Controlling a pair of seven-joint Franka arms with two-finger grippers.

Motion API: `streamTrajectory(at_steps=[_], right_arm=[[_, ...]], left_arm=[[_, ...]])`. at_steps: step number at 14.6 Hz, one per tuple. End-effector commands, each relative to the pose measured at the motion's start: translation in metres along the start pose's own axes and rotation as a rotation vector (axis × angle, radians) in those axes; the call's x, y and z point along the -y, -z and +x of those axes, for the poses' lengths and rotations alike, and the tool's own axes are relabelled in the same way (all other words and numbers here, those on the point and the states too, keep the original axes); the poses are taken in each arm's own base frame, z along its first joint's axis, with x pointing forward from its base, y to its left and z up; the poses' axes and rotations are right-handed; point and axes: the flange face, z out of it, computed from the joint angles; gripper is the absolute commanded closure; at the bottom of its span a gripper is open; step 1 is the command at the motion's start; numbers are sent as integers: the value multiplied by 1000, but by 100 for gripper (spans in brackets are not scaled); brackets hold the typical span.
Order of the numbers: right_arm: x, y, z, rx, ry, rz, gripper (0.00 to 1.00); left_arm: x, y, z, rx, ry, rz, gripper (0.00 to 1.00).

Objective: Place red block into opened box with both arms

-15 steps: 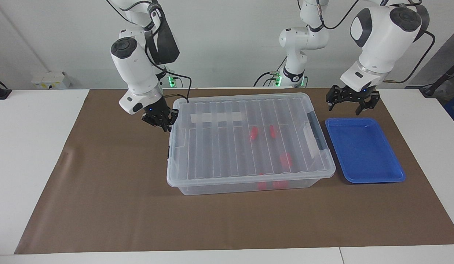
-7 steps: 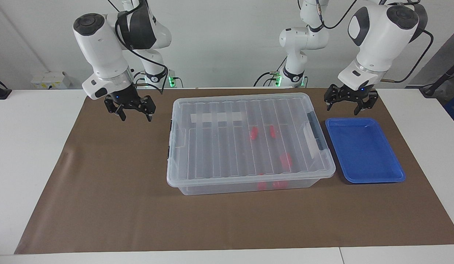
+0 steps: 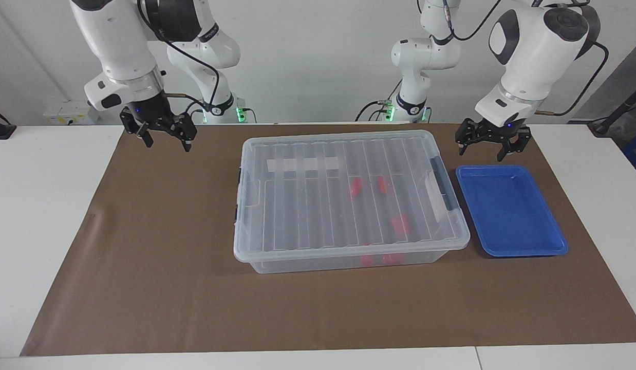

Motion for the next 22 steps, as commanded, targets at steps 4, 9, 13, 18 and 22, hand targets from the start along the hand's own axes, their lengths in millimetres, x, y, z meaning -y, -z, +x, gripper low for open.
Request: streamTrajectory(at_steps=[4,9,13,18,22], right_arm=[[-18,27,3,23,-66,29,0],[-23,34,13,56,-21,10,0],[-21,26,2,109,26,4,0],[-28,25,1,112,16,11,0],[-29,25,2,105,18,13,0]], left_arm=[[2,8,-6,-19,13,-9,0],[2,8,-5,-21,13,-9,0],[2,8,-5,-21,13,-9,0],[2,8,-5,-21,12,-9,0],[2,9,-6,-22,12,-8,0]])
